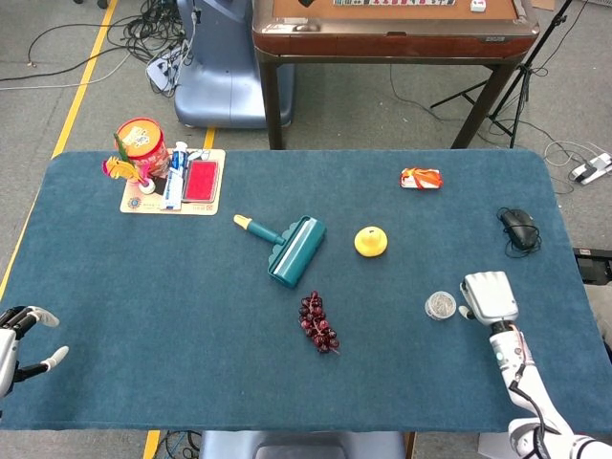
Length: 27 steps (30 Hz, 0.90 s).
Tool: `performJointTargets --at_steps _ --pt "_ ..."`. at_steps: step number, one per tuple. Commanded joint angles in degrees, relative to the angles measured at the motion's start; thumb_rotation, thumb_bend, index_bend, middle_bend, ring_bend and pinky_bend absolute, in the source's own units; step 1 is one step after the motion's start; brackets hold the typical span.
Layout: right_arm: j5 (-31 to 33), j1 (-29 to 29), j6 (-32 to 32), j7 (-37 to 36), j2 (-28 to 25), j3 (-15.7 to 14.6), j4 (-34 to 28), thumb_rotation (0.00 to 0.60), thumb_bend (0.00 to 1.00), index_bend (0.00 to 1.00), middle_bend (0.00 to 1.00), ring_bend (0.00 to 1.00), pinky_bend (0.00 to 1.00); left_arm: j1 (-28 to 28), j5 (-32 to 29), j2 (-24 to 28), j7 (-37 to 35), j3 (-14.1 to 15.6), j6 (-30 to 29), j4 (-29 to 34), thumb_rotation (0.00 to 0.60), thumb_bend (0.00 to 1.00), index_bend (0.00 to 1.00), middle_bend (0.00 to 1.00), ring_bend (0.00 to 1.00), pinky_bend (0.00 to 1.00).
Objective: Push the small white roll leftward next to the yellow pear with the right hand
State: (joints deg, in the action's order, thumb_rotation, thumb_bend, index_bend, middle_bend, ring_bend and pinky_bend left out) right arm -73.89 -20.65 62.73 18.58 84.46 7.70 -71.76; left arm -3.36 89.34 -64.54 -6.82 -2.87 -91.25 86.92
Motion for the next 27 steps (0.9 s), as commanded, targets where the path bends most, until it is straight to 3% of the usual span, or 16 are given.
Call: performJointTargets --at_steps 1,27 --pt "0.2 -0.6 -0.4 0.8 0.7 -0.1 0.1 0.600 0.00 1.00 1.00 1.00 1.00 0.0 0.0 -0.1 -0.5 -0.1 -0.1 -0.2 0.600 0.13 0.49 0.45 0.35 0.52" --pt "1.2 -8.7 -2.4 8.8 8.4 1.6 -3.1 0.600 0.00 1.00 1.00 1.00 1.00 -0.2 -0.2 -0.3 -1.9 0.2 0.7 -1.3 0.600 0.13 0.49 0.45 0.35 0.52"
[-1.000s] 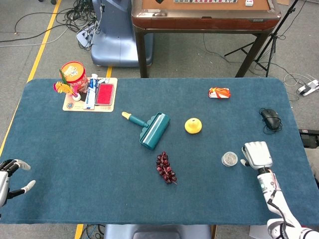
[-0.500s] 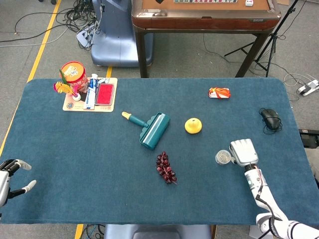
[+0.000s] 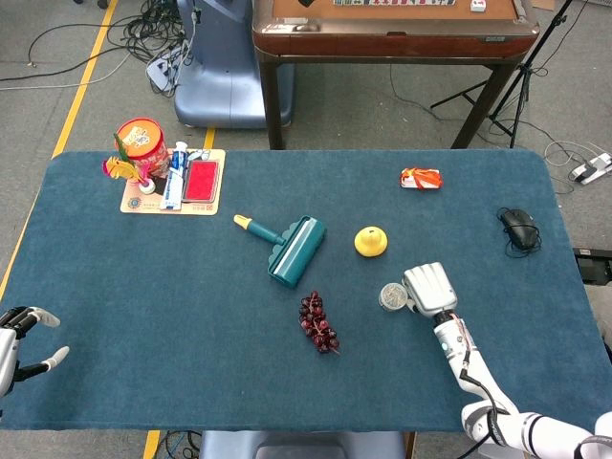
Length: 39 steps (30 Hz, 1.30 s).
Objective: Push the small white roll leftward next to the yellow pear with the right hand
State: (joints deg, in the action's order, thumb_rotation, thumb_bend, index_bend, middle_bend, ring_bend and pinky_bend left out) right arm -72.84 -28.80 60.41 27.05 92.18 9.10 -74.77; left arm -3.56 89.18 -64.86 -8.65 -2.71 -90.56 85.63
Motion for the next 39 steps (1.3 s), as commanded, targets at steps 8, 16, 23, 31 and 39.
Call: performJointTargets --at_steps 8,16,23,31,39 --pt "1.5 -2.7 -0.3 0.8 3.7 1.6 0.5 0.600 0.00 1.00 1.00 1.00 1.00 0.1 -0.1 0.1 -0.6 0.1 0.0 0.0 0.600 0.13 0.49 0.45 0.35 0.52" --pt "2.7 -5.0 -0.1 1.1 7.3 2.9 4.0 0.600 0.00 1.00 1.00 1.00 1.00 0.3 -0.1 0.3 -1.4 0.2 0.0 -0.2 0.600 0.13 0.49 0.45 0.35 0.52" --pt "2.2 -7.1 1.1 0.7 10.6 4.3 6.8 0.600 0.00 1.00 1.00 1.00 1.00 0.4 -0.1 0.4 -1.7 0.3 0.0 -0.2 0.600 0.13 0.49 0.45 0.35 0.52" --pt "1.2 -8.0 2.1 -1.1 11.9 4.2 8.1 0.600 0.00 1.00 1.00 1.00 1.00 0.4 -0.3 0.5 -1.6 0.4 0.3 -0.2 0.600 0.13 0.49 0.45 0.35 0.52" --pt "-1.6 -2.0 5.6 -1.0 0.6 -1.8 -5.8 0.600 0.00 0.98 0.91 0.88 1.00 0.4 -0.3 1.4 -1.6 0.9 1.1 0.1 0.600 0.13 0.44 0.45 0.35 0.52"
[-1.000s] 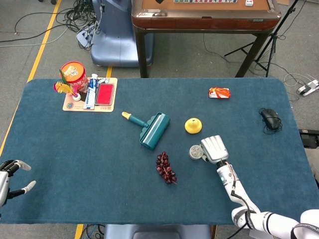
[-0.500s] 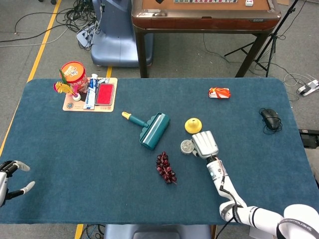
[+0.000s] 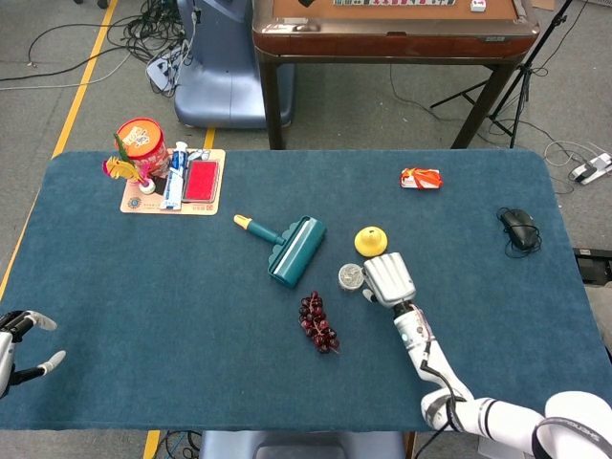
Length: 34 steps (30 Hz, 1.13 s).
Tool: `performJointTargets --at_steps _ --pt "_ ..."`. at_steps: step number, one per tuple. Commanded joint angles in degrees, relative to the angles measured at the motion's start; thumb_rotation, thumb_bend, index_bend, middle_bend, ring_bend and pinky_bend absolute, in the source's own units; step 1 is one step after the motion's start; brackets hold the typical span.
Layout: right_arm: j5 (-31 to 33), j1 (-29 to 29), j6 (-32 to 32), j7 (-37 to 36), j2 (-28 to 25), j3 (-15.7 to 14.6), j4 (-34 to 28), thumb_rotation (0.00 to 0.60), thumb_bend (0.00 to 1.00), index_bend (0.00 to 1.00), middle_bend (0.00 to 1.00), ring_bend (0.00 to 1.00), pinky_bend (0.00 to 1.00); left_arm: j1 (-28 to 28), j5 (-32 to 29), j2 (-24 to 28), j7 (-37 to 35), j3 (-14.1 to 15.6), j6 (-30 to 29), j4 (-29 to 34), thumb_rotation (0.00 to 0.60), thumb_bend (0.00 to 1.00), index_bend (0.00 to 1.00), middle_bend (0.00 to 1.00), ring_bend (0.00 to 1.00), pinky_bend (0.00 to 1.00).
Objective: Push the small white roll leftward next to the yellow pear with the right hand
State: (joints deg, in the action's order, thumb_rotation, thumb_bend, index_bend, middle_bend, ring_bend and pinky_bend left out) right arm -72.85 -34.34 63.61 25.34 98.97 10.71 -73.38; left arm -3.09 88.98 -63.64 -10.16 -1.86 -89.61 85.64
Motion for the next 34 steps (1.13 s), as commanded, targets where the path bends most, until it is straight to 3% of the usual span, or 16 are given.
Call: performJointTargets --at_steps 1,3,6,9,17,22,26,34 --pt "-1.5 4.8 2.8 1.8 -8.9 -4.6 -10.4 0.600 0.00 0.92 0.82 0.81 0.99 -0.1 0.0 0.3 -0.2 0.1 0.3 0.1 0.600 0.13 0.43 0.45 0.35 0.52" --pt "-0.2 6.6 3.2 4.4 -13.3 -6.4 -15.7 0.600 0.00 0.76 0.66 0.65 0.88 0.0 0.1 0.4 -0.7 0.0 -0.1 0.2 0.600 0.13 0.40 0.45 0.35 0.52" --pt "1.9 10.0 6.0 10.4 -20.7 -9.3 -24.6 0.600 0.00 0.49 0.38 0.33 0.48 0.1 1.0 0.2 -1.9 -0.2 -1.2 -0.3 0.600 0.13 0.37 0.45 0.37 0.53" --pt "-0.5 13.8 11.0 9.8 -25.4 -11.7 -29.3 0.600 0.00 0.41 0.27 0.23 0.34 0.1 1.8 0.3 -2.3 -0.1 -2.0 -0.6 0.600 0.13 0.34 0.45 0.37 0.53" --pt "-11.0 23.3 24.6 2.1 -34.6 -16.3 -32.7 0.600 0.00 0.41 0.25 0.21 0.27 0.6 2.9 -0.1 -1.5 -0.4 -4.4 -0.9 0.600 0.13 0.33 0.42 0.34 0.53" --pt "-14.3 28.1 31.2 -4.4 -37.2 -16.8 -31.6 0.600 0.00 0.41 0.25 0.21 0.27 1.0 3.1 -0.6 -1.0 -0.9 -6.1 -1.1 0.600 0.13 0.23 0.41 0.33 0.40" --pt "-16.3 30.1 33.8 -7.9 -38.9 -16.5 -31.4 0.600 0.00 0.41 0.25 0.21 0.27 1.2 2.9 -0.3 -0.7 -0.9 -6.2 -0.9 0.600 0.13 0.21 0.41 0.33 0.39" --pt "-16.0 31.5 33.2 -12.6 -40.7 -14.9 -30.9 0.600 0.00 0.41 0.25 0.21 0.27 0.5 2.2 0.8 0.8 -0.1 -2.9 0.6 0.600 0.13 0.29 0.41 0.33 0.41"
